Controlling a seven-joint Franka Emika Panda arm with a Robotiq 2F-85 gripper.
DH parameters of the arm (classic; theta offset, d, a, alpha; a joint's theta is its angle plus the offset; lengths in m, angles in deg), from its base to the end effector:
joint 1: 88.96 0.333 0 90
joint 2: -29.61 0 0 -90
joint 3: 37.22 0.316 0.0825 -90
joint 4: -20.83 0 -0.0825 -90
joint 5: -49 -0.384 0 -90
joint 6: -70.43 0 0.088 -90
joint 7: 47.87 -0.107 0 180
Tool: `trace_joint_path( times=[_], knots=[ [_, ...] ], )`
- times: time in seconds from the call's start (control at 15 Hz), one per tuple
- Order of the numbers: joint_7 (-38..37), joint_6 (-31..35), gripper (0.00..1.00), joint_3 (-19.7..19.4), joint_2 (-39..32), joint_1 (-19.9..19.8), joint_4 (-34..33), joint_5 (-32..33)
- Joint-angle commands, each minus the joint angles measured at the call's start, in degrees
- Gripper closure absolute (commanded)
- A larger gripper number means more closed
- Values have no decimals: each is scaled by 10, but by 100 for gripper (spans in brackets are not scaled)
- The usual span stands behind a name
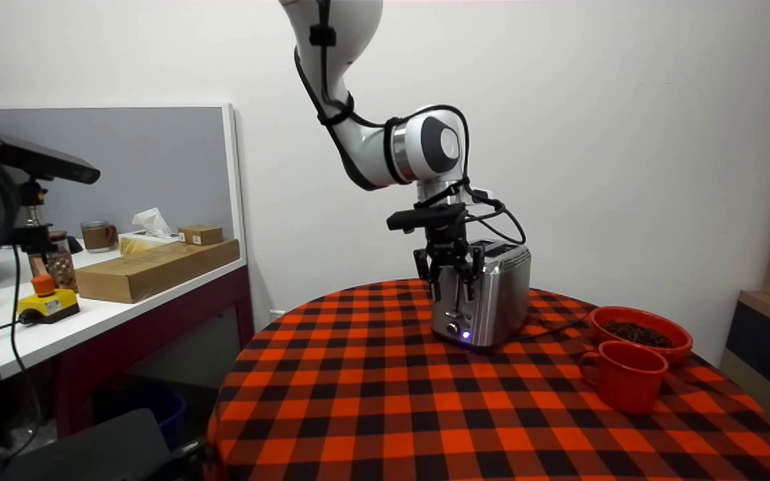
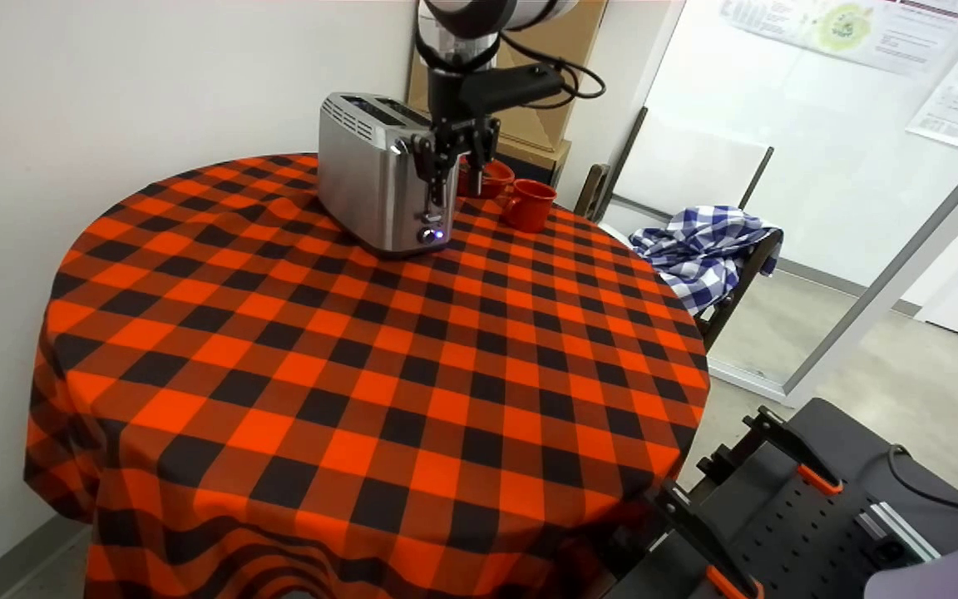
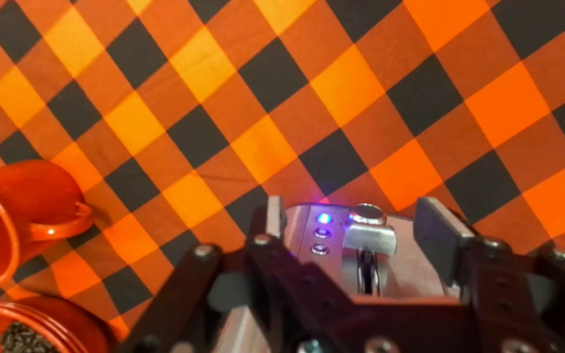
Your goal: Push the lever on the toaster downwards
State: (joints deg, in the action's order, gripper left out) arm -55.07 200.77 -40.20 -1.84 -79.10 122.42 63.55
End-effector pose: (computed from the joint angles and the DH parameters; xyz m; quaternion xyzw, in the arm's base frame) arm 0.6514 0.0751 0.2479 0.9902 0.0849 -0.0104 0.1102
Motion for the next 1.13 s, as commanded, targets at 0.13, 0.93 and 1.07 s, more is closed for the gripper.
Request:
trace_joint_path(
  times=[0.13,0.93,1.07],
  knots=[
    [28,-22,0,35,148,-42,105,-70],
    [125,-27,0,31,426,-89,340,-160],
    [128,-27,0,28,462,-91,367,-159]
  ],
)
